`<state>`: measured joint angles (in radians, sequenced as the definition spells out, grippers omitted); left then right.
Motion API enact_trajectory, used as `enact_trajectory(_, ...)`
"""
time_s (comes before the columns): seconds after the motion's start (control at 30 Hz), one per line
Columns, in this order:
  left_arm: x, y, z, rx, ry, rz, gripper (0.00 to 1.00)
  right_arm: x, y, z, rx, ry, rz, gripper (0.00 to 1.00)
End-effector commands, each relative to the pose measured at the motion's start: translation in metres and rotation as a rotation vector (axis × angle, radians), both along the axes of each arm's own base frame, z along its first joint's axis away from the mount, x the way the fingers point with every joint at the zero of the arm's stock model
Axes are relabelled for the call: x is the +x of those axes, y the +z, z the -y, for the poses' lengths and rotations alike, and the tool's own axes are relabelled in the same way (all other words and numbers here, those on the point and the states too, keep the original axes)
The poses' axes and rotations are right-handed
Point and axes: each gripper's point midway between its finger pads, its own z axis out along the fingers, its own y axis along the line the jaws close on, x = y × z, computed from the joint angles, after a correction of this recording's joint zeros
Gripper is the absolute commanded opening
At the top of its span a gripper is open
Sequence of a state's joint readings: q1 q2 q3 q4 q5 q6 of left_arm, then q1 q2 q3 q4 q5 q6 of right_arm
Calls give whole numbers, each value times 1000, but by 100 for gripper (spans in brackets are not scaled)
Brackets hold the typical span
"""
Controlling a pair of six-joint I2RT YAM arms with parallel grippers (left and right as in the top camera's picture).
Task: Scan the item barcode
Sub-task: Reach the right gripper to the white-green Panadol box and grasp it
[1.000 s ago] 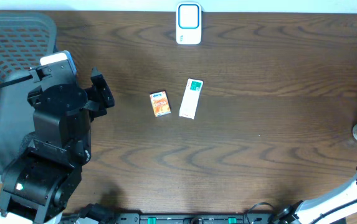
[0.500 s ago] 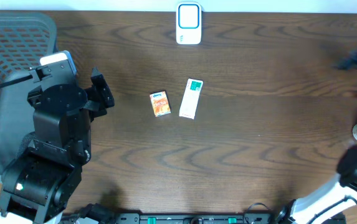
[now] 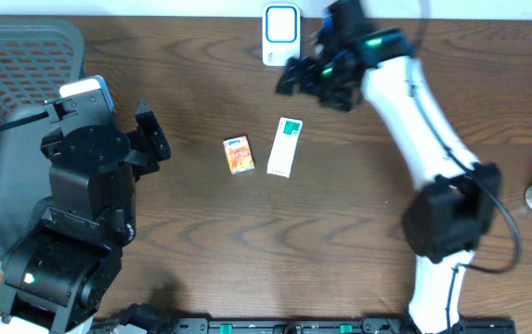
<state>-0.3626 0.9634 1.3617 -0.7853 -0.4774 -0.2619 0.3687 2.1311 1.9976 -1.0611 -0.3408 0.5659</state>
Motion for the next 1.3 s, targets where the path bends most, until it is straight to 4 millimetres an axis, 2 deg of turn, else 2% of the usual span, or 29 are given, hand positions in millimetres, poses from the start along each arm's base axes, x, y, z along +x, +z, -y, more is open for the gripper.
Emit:
enact_trajectory(0.0, -1, -2, -2, 2, 13, -3, 89, 1, -56, 2, -55, -168, -156, 97)
enact_trajectory(0.1, -1, -2, -2, 2, 13, -3, 89, -2, -81, -3, -81, -180, -207, 91)
enact_trajectory(0.2, -1, -2, -2, 2, 13, -3, 89, -4, -97, 10, -158, -247, -240, 90)
enact_trajectory(0.37, -1, -2, -2, 2, 13, -3, 89, -12, -104, 6, -189, -241, -260, 98)
enact_trajectory(0.53, -1, -2, -2, 2, 13, -3, 89, -15, -106, -5, -232, -233, -224, 99)
enact_trajectory(0.73, -1, -2, -2, 2, 13, -3, 89, -24, -131, -8, -312, -211, -239, 98)
enact_trajectory(0.87, -1, -2, -2, 2, 13, -3, 89, -25, -143, 3, -373, -221, -246, 98)
enact_trajectory(1.0, -1, -2, -2, 2, 13, -3, 89, -28, -154, 14, -399, -217, -279, 92)
enact_trajectory(1.1, -1, -2, -2, 2, 13, -3, 89, -30, -163, 14, -395, -194, -301, 87)
enact_trajectory(1.27, -1, -2, -2, 2, 13, -3, 89, -34, -170, 12, -400, -177, -315, 66)
